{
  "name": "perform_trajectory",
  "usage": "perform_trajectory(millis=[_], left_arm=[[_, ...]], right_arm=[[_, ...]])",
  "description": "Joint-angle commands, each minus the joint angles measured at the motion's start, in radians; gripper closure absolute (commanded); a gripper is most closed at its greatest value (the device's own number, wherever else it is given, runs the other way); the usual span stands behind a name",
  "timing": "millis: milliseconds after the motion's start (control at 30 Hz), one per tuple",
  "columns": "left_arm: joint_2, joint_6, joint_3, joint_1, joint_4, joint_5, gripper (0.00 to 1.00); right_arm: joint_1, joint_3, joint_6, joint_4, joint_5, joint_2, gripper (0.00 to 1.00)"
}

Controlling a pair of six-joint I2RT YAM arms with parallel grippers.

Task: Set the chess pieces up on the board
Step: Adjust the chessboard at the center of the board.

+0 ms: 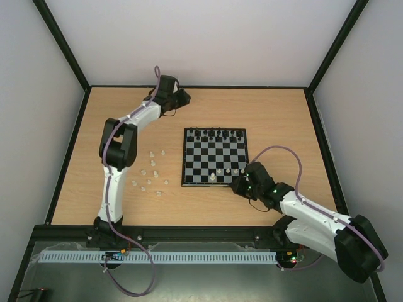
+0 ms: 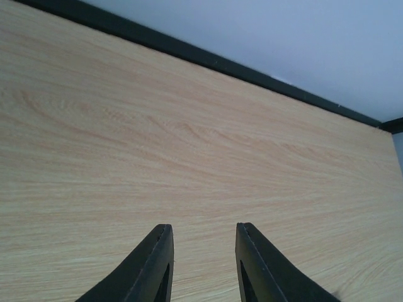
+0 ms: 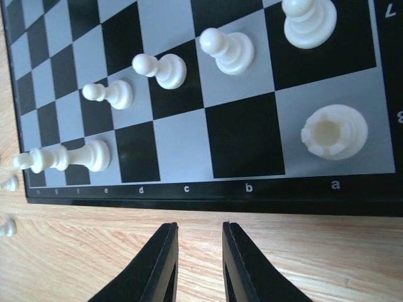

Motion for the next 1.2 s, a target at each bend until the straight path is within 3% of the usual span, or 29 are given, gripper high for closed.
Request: perform_trajectory(millis=[0, 467, 1000, 1167], left_arm=[[0.027, 0.014, 0.025, 0.005, -0.046, 0.047, 0.7], [0.075, 0.034, 0.0, 0.002, -0.049, 0.09, 0.68], [0.087, 0.044, -0.051, -0.004, -0.037, 0.115, 0.67], [0.004, 0.035, -0.138, -0.004, -0.008, 0.082, 0.63]], right_arm=[[0.012, -0.022, 0.02, 0.047, 0.034, 0.048, 0.78], [0.06, -0.027, 0.03, 0.14, 0.081, 0.199, 0.78], [0.06, -0.018, 0.031, 0.109, 0.121, 0.176, 0.78], [0.065, -0.004, 0.007, 0.075, 0.108, 0.137, 0.75]])
